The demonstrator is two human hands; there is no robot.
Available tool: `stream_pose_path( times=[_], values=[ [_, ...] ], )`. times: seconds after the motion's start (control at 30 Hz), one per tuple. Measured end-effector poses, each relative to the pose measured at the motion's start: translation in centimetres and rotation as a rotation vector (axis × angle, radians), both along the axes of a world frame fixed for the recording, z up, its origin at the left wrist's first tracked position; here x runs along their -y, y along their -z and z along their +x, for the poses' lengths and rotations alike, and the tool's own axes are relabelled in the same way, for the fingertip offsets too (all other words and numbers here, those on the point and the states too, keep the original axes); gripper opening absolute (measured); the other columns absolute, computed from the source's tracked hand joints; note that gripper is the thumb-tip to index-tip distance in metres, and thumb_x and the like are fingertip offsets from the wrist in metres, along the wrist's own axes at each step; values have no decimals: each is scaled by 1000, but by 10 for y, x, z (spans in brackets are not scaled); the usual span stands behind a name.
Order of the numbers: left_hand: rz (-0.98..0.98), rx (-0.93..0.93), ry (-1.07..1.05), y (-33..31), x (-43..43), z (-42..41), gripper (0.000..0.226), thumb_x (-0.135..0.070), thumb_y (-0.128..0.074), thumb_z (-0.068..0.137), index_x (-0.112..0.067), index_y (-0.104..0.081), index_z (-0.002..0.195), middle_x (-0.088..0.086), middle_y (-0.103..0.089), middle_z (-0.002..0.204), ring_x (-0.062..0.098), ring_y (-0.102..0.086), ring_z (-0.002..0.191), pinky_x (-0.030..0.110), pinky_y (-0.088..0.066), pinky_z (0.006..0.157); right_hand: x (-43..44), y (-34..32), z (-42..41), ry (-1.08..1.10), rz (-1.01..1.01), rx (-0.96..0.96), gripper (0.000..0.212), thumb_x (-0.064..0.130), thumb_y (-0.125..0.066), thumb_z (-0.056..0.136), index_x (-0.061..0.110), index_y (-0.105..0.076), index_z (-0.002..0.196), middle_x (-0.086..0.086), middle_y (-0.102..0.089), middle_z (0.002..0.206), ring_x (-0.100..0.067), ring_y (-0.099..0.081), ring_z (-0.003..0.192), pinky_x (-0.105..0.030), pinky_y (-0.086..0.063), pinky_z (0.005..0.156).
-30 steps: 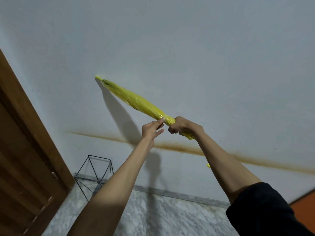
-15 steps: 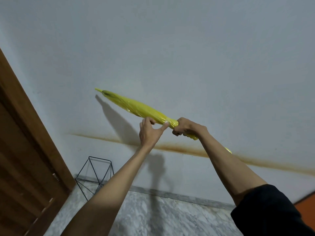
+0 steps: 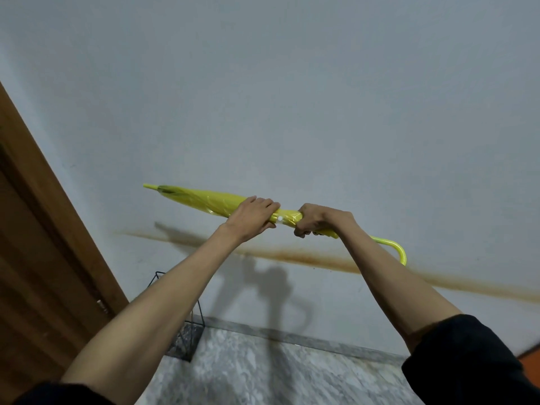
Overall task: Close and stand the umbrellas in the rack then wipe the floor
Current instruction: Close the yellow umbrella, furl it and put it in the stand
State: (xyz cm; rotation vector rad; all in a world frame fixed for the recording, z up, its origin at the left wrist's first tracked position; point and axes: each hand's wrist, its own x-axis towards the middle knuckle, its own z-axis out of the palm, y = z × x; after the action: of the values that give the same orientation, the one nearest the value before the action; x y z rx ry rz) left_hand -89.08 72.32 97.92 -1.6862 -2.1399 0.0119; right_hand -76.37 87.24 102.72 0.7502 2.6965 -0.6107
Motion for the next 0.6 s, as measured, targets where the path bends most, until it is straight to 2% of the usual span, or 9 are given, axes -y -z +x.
stream_pose_path(
  times=[0.07, 0.13, 0.2, 0.23, 0.3, 0.37, 0.43, 0.6],
  values=[
    [25, 32, -18, -2, -3, 1, 42, -40, -53, 94, -17, -46, 129, 1, -57, 123, 23, -55, 111, 33, -38, 95, -5, -6, 1, -10, -55, -7, 38, 33, -79, 68, 11, -65, 96, -2, -67, 78, -19, -63, 64, -28, -53, 60],
    [8, 90, -71, -3, -5, 4, 41, -39, -54, 94, -17, -48, 127, 1, -58, 119, 24, -58, 106, 35, -42, 87, -9, -11, 1, -30, -32, -45, 69, 55, -82, 60, 21, -61, 116, 3, -67, 98, -20, -66, 89, -36, -56, 78],
    [-6, 179, -130, 1, -7, 9, 39, -37, -55, 93, -16, -49, 126, 3, -59, 115, 27, -58, 104, 39, -45, 81, -11, -16, -3, -63, 123, -133, 94, 74, -74, 52, 34, -49, 133, 6, -57, 123, -20, -54, 117, -43, -46, 97],
    [-6, 241, -163, 5, -8, 10, 39, -37, -56, 93, -16, -49, 125, 4, -59, 114, 28, -58, 105, 40, -46, 80, -11, -17, -6, -92, 198, -207, 99, 78, -70, 55, 35, -42, 139, 2, -53, 133, -22, -48, 125, -44, -40, 103],
    [11, 362, -234, 15, -9, 13, 42, -37, -56, 93, -16, -49, 128, 6, -61, 114, 29, -59, 107, 40, -47, 82, -11, -19, -10, -157, 328, -394, 99, 78, -64, 66, 29, -34, 147, -7, -46, 144, -25, -38, 136, -46, -29, 112],
    [48, 478, -299, 24, -10, 15, 40, -40, -58, 92, -14, -52, 122, 6, -63, 112, 30, -60, 105, 36, -45, 81, -10, -19, -11, -197, 349, -554, 96, 74, -62, 73, 24, -32, 150, -8, -39, 150, -25, -26, 144, -47, -22, 117],
    [95, 592, -364, 30, -9, 18, 35, -42, -60, 90, -14, -55, 111, 6, -65, 108, 30, -60, 102, 34, -41, 77, -8, -15, -9, -200, 278, -696, 86, 65, -62, 80, 22, -34, 149, -6, -38, 151, -24, -21, 146, -47, -26, 115],
    [260, 853, -503, 48, 2, 16, 39, -48, -65, 86, -13, -60, 103, 9, -68, 104, 31, -62, 100, 33, -42, 75, 4, 11, -4, -133, 167, -1022, 59, 50, -61, 90, 18, -49, 138, 0, -52, 133, -16, -44, 128, -34, -43, 96]
  ],
)
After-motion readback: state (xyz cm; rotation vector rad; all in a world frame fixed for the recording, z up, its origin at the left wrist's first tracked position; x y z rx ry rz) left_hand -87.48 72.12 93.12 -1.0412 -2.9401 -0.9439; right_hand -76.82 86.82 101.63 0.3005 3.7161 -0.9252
